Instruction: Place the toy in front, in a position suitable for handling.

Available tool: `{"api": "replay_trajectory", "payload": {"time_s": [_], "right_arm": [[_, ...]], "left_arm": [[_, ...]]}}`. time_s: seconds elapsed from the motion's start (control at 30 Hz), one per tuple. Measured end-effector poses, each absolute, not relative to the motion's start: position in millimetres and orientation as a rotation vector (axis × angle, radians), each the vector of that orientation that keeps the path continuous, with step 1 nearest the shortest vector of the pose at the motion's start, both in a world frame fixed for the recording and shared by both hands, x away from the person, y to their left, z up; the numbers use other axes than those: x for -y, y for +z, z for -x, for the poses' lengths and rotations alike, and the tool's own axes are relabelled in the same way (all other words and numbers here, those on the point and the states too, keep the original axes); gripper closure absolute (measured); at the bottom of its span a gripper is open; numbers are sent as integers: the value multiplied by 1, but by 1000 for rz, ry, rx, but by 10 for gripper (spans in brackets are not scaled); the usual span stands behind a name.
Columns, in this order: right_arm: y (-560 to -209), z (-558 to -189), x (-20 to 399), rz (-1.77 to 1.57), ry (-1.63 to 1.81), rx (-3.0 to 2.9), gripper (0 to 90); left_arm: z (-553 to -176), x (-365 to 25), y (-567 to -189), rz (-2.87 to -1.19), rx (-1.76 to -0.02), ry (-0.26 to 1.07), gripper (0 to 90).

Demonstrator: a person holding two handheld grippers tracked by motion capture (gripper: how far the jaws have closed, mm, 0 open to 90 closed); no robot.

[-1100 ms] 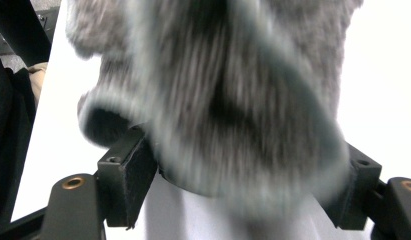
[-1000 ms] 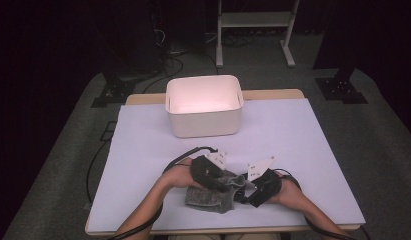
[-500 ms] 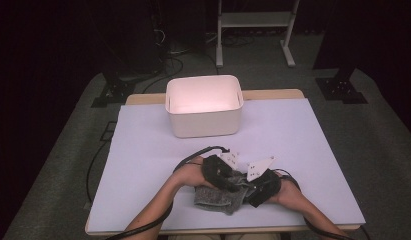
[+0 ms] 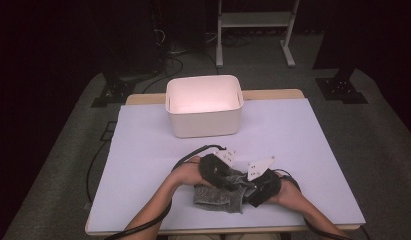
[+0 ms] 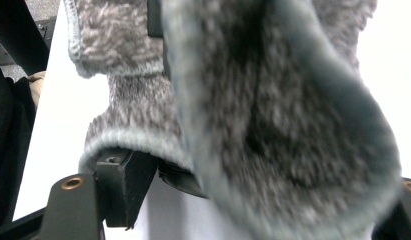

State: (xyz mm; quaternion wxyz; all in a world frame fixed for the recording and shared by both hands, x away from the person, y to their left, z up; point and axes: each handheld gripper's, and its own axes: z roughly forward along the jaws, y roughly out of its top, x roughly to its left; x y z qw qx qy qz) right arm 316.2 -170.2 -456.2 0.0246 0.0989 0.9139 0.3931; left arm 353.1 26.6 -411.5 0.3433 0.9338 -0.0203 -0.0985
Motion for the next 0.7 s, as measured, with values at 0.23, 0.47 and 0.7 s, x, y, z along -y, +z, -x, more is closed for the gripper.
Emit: {"api": "replay_trajectory", "payload": {"time_s": [0.23, 0.47, 0.7], "right_arm": [[-455, -317, 171, -311, 1210, -2830, 242], [-455, -316, 170, -305, 1211, -2825, 243], [-456, -319, 171, -330, 1243, -2839, 241]], "left_arm": [[-353, -33, -412, -2420, 45, -258, 753], [-354, -28, -411, -2426, 45, -256, 752], [-360, -11, -409, -2423, 57, -234, 752]]}}
